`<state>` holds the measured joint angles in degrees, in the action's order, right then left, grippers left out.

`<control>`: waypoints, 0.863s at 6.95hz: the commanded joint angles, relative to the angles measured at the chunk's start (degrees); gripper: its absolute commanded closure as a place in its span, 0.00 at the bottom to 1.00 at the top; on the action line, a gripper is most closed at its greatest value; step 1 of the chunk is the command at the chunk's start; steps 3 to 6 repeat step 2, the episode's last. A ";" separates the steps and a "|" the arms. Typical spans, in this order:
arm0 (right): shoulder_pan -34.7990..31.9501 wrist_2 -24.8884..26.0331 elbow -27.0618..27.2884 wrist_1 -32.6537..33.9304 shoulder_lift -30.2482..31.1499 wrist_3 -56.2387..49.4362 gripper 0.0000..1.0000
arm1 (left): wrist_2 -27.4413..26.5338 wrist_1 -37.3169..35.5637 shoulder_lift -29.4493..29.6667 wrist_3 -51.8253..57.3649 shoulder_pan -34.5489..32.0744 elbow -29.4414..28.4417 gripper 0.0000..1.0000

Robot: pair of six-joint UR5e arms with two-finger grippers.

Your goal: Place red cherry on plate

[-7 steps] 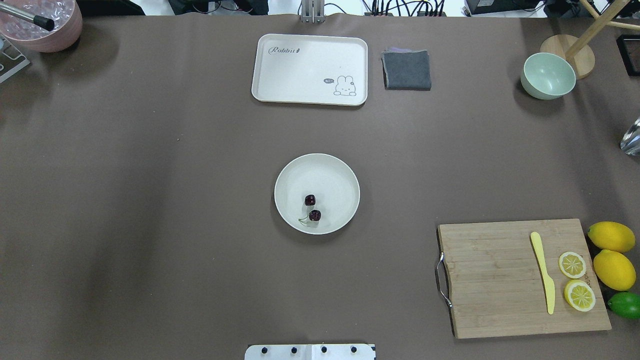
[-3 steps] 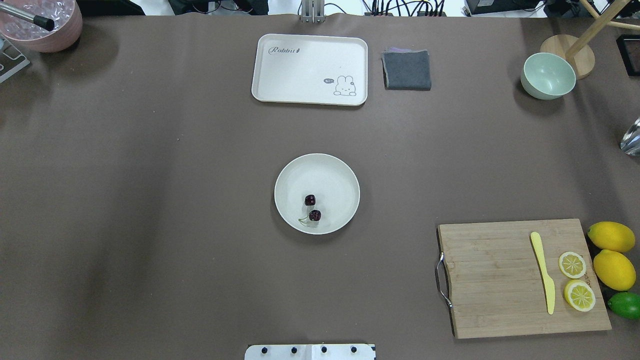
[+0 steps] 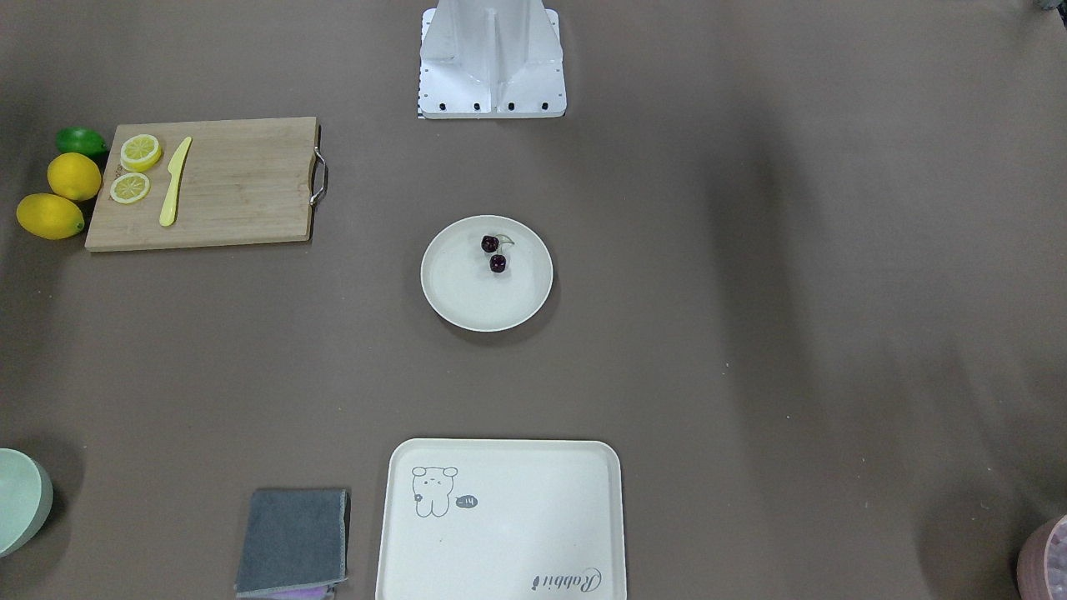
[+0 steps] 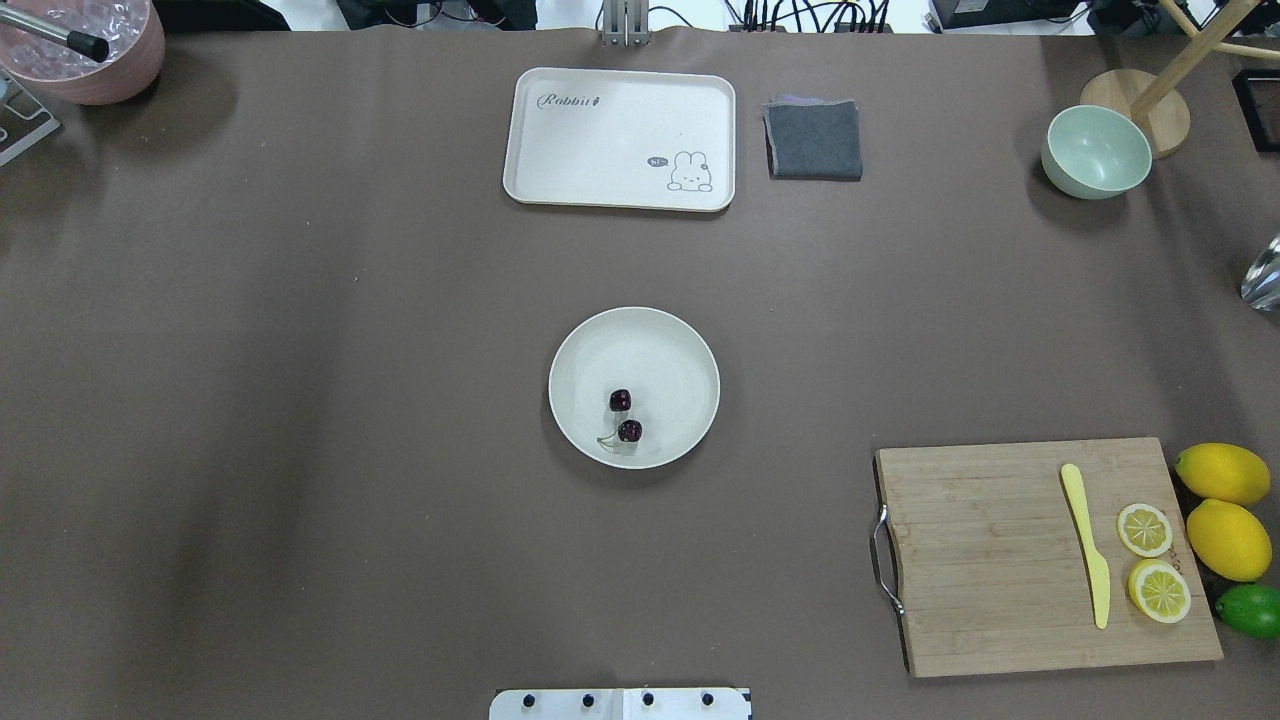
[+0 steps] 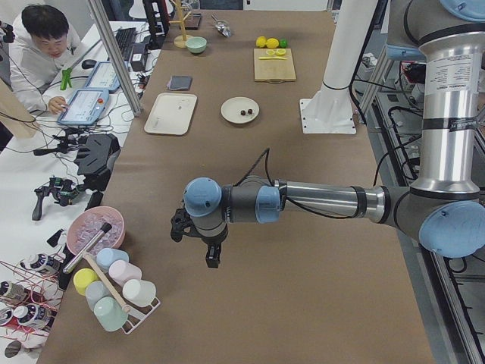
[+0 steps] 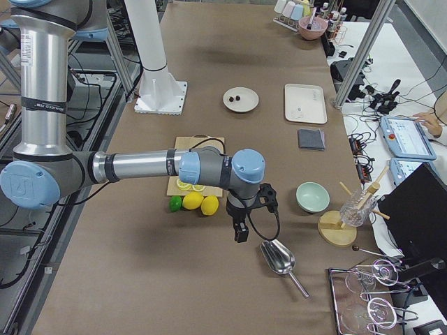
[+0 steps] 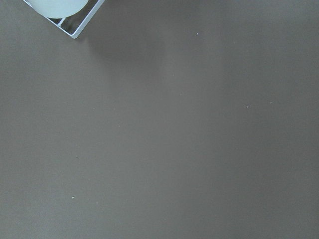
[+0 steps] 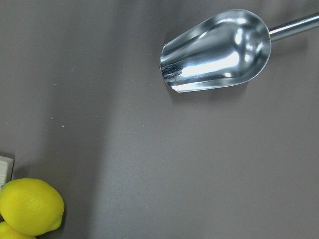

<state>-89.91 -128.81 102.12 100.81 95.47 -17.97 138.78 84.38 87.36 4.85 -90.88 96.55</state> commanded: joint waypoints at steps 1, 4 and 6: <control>0.00 0.05 0.10 0.00 -0.37 0.04 0.00 | 0.00 0.00 0.00 0.07 0.00 -0.14 0.02; 0.00 0.05 0.10 0.00 -0.55 0.04 0.00 | 0.00 0.00 0.00 -0.02 0.09 -0.14 0.02; 0.00 0.05 0.10 0.00 -0.55 0.04 0.00 | 0.00 0.00 0.00 -0.02 0.09 -0.14 0.02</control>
